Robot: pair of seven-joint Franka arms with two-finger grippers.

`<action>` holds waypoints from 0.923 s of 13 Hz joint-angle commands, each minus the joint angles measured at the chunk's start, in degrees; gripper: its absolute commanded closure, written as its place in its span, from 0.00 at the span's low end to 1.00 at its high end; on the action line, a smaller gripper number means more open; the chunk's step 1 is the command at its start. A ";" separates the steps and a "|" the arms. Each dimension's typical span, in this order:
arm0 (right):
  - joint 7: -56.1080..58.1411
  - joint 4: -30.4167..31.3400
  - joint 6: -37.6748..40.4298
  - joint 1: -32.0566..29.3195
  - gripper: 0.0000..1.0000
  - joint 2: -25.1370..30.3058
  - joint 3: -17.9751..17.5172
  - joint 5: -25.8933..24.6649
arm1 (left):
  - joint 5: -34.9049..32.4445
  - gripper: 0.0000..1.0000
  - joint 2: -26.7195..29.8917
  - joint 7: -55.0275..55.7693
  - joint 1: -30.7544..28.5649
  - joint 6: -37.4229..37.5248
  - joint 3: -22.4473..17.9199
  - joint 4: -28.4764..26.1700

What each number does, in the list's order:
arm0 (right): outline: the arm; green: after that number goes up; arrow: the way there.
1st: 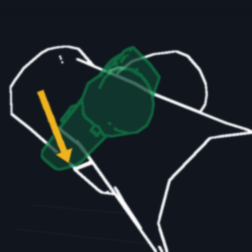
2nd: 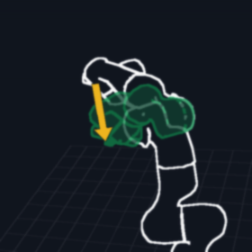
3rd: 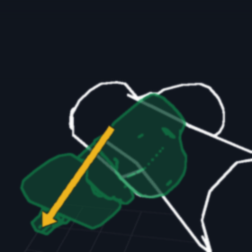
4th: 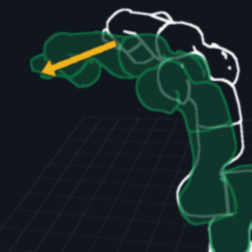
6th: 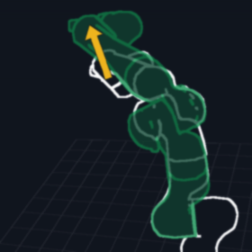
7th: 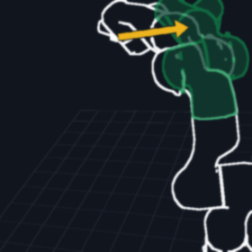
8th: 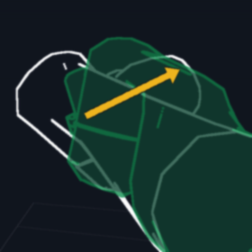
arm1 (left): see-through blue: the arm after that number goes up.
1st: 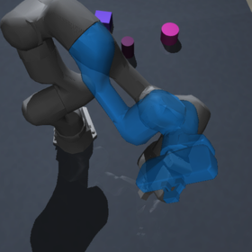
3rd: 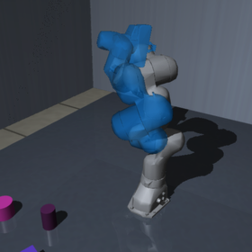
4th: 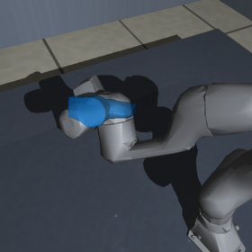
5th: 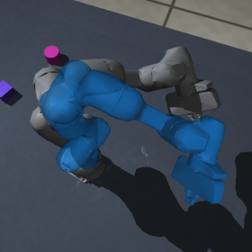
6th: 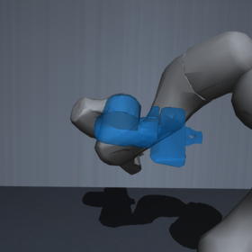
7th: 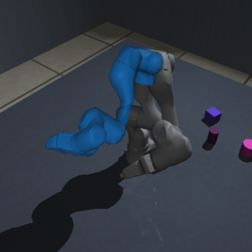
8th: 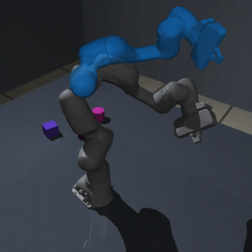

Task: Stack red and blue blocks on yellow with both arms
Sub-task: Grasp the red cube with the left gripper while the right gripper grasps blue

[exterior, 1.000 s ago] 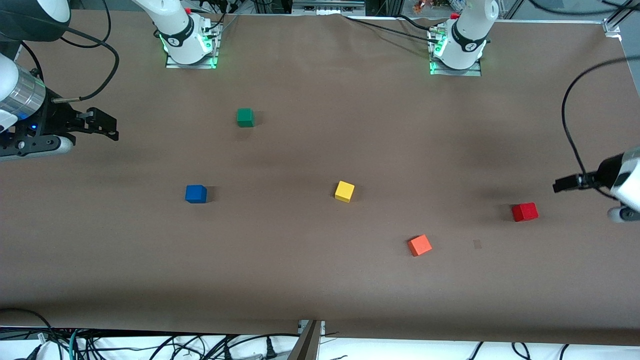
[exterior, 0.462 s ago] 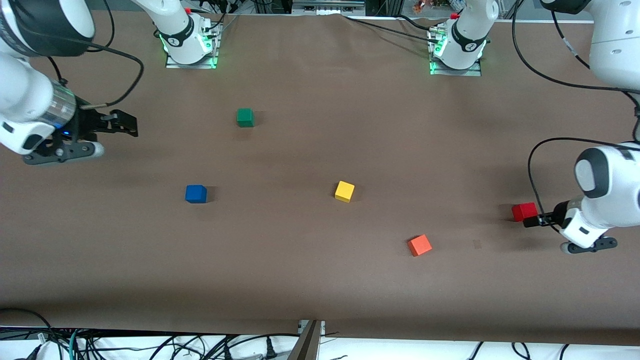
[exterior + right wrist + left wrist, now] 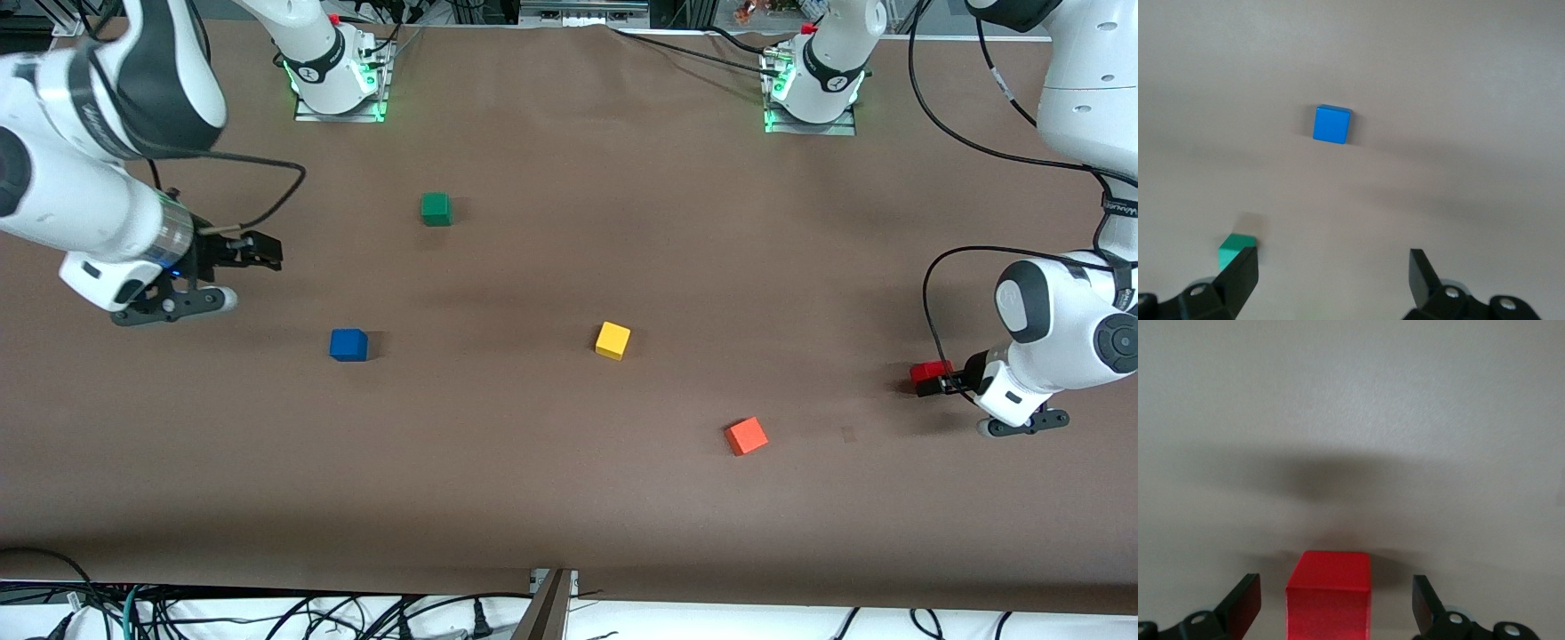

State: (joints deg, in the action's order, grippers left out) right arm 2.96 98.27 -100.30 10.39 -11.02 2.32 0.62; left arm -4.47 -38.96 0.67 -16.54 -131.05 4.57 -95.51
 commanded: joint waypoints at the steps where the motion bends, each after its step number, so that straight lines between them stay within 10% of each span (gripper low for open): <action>1: -1.03 11.46 -12.93 0.16 0.00 1.18 -0.03 0.78 | -1.24 0.00 2.13 -1.02 -0.77 -1.23 0.53 -3.89; 3: -1.11 14.66 -22.97 0.24 0.00 -1.70 -0.12 1.57 | -1.24 0.83 2.49 -2.07 -0.77 -0.88 0.53 -4.95; 4: -1.03 14.50 -26.05 0.51 0.00 -4.50 -0.21 3.75 | -1.24 1.00 2.57 -2.07 -0.77 -0.70 0.61 -4.78; 8: -0.94 14.49 -41.34 2.87 0.01 -13.66 -1.09 5.70 | -1.07 1.00 6.25 -1.02 2.38 1.83 2.28 -3.46; 12: 0.81 14.23 -51.47 3.32 0.01 -19.64 -1.09 5.26 | -0.28 1.00 7.23 10.80 14.13 17.38 3.78 8.91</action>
State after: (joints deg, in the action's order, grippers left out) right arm 2.41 113.12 -149.29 13.86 -29.10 1.29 5.16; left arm -4.44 -32.23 4.84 -8.66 -120.05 8.48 -92.36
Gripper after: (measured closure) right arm 0.004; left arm 0.441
